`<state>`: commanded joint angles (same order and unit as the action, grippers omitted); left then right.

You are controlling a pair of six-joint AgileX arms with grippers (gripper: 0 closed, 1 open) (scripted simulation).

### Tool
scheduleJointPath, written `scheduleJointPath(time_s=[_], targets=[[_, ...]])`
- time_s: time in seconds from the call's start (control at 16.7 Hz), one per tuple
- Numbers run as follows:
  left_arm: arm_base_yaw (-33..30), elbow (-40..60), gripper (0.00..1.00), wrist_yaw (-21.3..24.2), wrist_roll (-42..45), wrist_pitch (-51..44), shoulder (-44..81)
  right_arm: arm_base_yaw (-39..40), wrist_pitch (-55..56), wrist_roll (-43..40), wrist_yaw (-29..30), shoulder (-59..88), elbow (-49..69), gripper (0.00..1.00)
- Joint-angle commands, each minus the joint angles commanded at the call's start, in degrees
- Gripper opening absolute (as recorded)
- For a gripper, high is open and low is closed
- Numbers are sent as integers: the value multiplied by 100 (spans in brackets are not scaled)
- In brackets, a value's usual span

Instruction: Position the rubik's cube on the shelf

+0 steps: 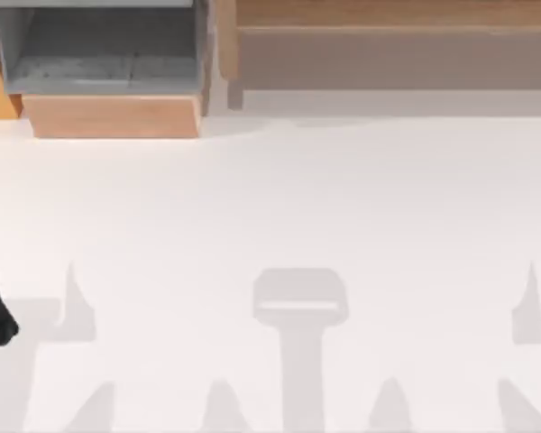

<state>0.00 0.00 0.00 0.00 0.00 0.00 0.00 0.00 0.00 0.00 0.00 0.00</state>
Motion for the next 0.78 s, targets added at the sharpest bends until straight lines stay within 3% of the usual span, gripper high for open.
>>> scheduleJointPath(time_s=[0.36,0.78], targets=[[115,223,100,87,359,241,550,0,0,0,0,0,0,100],[639,1443,100,604,2198,1552,3245,0,0,0,0,0,0,100]])
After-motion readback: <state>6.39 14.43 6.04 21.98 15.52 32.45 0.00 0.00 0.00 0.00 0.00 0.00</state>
